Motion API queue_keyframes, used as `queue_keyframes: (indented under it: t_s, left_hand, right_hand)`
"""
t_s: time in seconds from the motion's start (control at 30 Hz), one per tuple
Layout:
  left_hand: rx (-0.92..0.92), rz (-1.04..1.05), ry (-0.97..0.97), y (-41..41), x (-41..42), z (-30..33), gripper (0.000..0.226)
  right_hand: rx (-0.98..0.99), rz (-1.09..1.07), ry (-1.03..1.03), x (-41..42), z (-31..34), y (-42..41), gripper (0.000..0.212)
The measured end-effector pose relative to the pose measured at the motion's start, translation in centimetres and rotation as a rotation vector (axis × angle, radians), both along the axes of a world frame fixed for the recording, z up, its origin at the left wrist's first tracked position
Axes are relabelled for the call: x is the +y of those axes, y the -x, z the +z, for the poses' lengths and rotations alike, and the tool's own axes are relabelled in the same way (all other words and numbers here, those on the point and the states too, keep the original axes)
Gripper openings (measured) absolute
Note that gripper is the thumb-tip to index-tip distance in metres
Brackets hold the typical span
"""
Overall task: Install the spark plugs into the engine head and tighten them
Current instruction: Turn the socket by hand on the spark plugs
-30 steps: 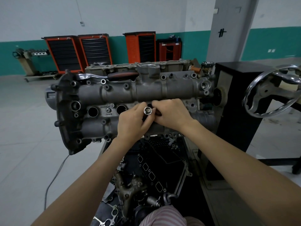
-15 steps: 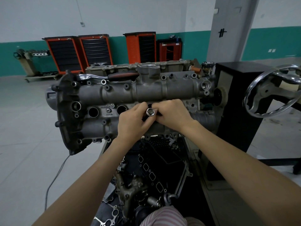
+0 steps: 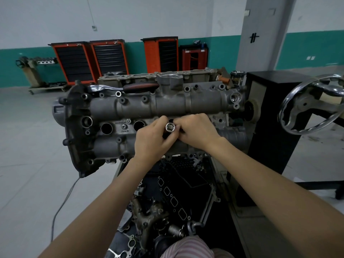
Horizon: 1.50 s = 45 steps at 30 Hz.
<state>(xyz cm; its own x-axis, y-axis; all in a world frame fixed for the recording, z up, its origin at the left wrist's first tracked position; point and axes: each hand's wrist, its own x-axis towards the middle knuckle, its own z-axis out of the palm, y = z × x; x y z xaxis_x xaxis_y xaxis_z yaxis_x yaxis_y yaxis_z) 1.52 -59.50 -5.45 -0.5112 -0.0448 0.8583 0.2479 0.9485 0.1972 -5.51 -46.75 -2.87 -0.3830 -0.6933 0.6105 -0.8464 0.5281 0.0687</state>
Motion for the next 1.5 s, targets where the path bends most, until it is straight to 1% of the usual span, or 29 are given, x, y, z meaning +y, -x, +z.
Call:
queue_keyframes:
  t_s: [0.17, 0.3, 0.43, 0.57, 0.73, 0.87, 0.97, 1.03, 1.1, 1.2, 1.27, 1.33, 1.43, 1.5]
  left_hand:
    - [0.016, 0.001, 0.041, 0.0, -0.1, -0.1, 0.034]
    - [0.006, -0.020, 0.000, 0.0, 0.1, -0.1, 0.033]
    - [0.015, 0.000, 0.002, 0.0, 0.1, 0.0, 0.032]
    - [-0.002, 0.030, -0.012, 0.2, 0.0, -0.2, 0.035]
    - [-0.001, 0.022, 0.025, 0.3, -0.1, -0.3, 0.035]
    - [0.009, -0.002, 0.006, 0.2, 0.1, -0.1, 0.029]
    - [0.014, -0.020, 0.022, 0.2, 0.3, 0.2, 0.026]
    - [0.020, -0.046, 0.036, 0.2, 0.1, 0.5, 0.026]
    - [0.038, -0.076, 0.103, 0.4, -0.3, 0.8, 0.029]
    - [0.111, -0.038, 0.294, 1.2, -1.3, 1.5, 0.038]
    - [0.160, -0.015, 0.370, 1.6, -1.9, 1.9, 0.041]
    - [0.191, -0.018, 0.406, 1.8, -2.2, 1.8, 0.042]
    - [0.218, -0.009, 0.452, 1.9, -2.2, 1.6, 0.039]
    - [0.207, -0.002, 0.493, 2.0, -2.2, 1.6, 0.035]
  right_hand:
    - [0.004, 0.005, 0.031, -0.1, -0.1, -0.1, 0.013]
    - [0.017, -0.013, 0.019, -0.2, -0.1, 0.0, 0.023]
    - [0.035, 0.028, 0.017, 0.0, 0.1, -0.1, 0.014]
    - [0.013, 0.067, 0.094, 0.2, 0.0, -0.4, 0.010]
    - [-0.016, 0.008, 0.065, 0.1, 0.2, -0.3, 0.012]
    - [0.026, -0.010, 0.012, -0.2, -0.1, 0.0, 0.026]
    - [0.040, 0.014, 0.045, 0.0, -0.1, 0.1, 0.031]
    - [0.032, 0.059, 0.079, 0.1, 0.0, 0.0, 0.027]
    - [0.027, 0.100, 0.114, 0.2, 0.1, -0.2, 0.020]
    - [0.045, 0.132, 0.171, 0.2, 0.1, -0.2, 0.014]
    - [0.045, 0.135, 0.205, 0.2, 0.1, -0.3, 0.015]
    - [0.042, 0.145, 0.225, 0.3, 0.2, -0.4, 0.016]
    - [0.030, 0.155, 0.274, 0.5, 0.4, -0.7, 0.017]
    - [0.000, 0.153, 0.258, 0.5, 0.5, -0.8, 0.023]
